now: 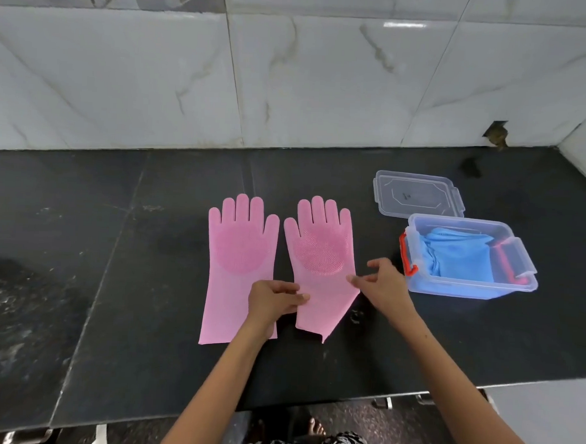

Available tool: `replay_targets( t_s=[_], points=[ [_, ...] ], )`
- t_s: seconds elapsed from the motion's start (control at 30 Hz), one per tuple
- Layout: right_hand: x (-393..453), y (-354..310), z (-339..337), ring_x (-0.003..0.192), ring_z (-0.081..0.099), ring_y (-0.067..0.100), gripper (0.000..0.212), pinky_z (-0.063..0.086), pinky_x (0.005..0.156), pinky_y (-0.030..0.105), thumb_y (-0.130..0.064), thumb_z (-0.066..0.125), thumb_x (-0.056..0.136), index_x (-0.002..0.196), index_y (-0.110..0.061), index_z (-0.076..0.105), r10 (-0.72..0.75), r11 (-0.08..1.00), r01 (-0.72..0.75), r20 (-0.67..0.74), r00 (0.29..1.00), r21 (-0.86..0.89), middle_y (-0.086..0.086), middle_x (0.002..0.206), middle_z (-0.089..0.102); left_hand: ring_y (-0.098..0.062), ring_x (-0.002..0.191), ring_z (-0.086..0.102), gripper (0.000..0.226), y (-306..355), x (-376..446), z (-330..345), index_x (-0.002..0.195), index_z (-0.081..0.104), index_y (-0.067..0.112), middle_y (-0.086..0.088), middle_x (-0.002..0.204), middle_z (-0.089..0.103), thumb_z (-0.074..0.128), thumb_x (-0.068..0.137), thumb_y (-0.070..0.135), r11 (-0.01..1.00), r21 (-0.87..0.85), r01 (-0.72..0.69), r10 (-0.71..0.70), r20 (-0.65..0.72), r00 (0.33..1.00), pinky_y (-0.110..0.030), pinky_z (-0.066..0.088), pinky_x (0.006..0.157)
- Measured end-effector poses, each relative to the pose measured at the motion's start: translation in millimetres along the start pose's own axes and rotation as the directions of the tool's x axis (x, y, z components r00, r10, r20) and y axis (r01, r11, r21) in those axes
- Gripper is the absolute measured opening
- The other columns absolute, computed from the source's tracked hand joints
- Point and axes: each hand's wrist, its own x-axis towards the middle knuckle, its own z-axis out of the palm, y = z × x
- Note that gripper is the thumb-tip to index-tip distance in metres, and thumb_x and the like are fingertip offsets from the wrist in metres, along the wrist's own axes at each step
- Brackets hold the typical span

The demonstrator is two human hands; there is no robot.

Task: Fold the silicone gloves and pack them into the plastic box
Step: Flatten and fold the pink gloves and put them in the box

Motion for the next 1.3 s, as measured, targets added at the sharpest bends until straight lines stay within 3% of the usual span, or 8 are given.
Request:
replay_targets(
  t_s=[0.23,0.3,0.4,0.6,0.87,1.0,1.2,1.3],
  points=[
    [-3,2,6,0.073,0.061,0.011,0.038,0.047,0.059,0.015,-0.014,0.072,0.082,0.114,-0.014,0.052,-0.072,0.986,0.066,0.037,0.997,0.154,-0.003,0.086,0.061,-0.005,0.069,0.06,0.037,-7,-2,8,0.102,0.072,0.003,-0.008,0.099,0.069,0.084,0.068,0.005,0.952,0.253,-0.174,0.208,-0.115,0.971,-0.003,0.045,0.046],
    [-3,-4,4,0.073,0.063,0.014,0.034,0.054,0.064,0.02,-0.011,0.071,0.082,0.111,-0.014,0.053,-0.162,0.979,0.159,0.014,0.987,0.125,-0.004,0.084,0.06,-0.006,0.069,0.06,0.037,-6,-2,8,0.103,0.072,0.003,-0.008,0.1,0.069,0.084,0.068,0.005,0.942,0.276,-0.191,0.232,-0.121,0.965,-0.003,0.045,0.048],
    [-1,-11,0,0.073,0.06,0.013,0.026,0.056,0.077,0.027,-0.01,0.069,0.084,0.108,-0.012,0.057,-0.26,0.965,0.257,-0.063,0.964,-0.053,0.0,0.089,0.062,-0.015,0.078,0.063,0.038,-9,-4,10,0.106,0.07,0.003,-0.009,0.106,0.068,0.083,0.07,0.007,0.912,0.346,-0.22,0.269,-0.1,0.958,-0.014,0.049,0.07],
    [3,5,7,0.077,0.06,0.014,0.028,0.05,0.077,0.025,-0.029,0.066,0.087,0.108,-0.011,0.059,-0.144,0.974,0.135,-0.037,0.989,-0.183,0.0,0.09,0.059,-0.014,0.087,0.057,0.037,-16,-8,7,0.117,0.065,0.006,-0.007,0.113,0.06,0.073,0.081,0.007,0.801,0.529,-0.279,0.338,-0.017,0.941,-0.023,0.048,0.09],
    [12,9,23,0.079,0.062,0.015,0.022,0.051,0.087,0.029,-0.014,0.073,0.082,0.102,-0.008,0.07,-0.134,0.989,0.123,-0.133,0.982,-0.082,0.009,0.098,0.07,-0.015,0.081,0.062,0.019,-29,-23,5,0.091,0.069,0.01,-0.005,0.096,0.065,0.065,0.082,-0.007,0.818,0.461,-0.343,0.415,-0.062,0.908,-0.026,0.056,0.081],
    [14,9,23,0.084,0.065,0.017,0.025,0.053,0.094,0.037,-0.011,0.073,0.081,0.106,-0.007,0.071,-0.137,0.99,0.133,-0.166,0.977,-0.035,0.01,0.101,0.071,-0.021,0.072,0.061,0.023,-34,-28,7,0.073,0.055,0.014,-0.005,0.075,0.06,0.066,0.078,-0.006,0.817,0.43,-0.384,0.475,-0.126,0.871,-0.039,0.057,0.069],
    [10,18,26,0.081,0.063,0.014,0.023,0.054,0.093,0.035,-0.013,0.072,0.082,0.105,-0.008,0.071,-0.159,0.987,0.156,-0.19,0.969,-0.034,0.008,0.099,0.072,-0.012,0.081,0.062,0.014,-30,-34,-6,0.086,0.062,0.016,0.002,0.087,0.065,0.07,0.082,0.005,0.768,0.441,-0.464,0.547,-0.075,0.834,-0.033,0.057,0.079],
    [9,19,27,0.083,0.064,0.016,0.021,0.054,0.093,0.036,-0.013,0.07,0.084,0.105,-0.008,0.072,-0.159,0.987,0.155,-0.195,0.968,-0.034,0.008,0.1,0.072,-0.009,0.096,0.059,0.017,-30,-35,-38,0.102,0.07,0.019,0.008,0.103,0.066,0.069,0.086,0.024,0.615,0.637,-0.465,0.633,-0.047,0.773,-0.021,0.048,0.079]
  ],
)
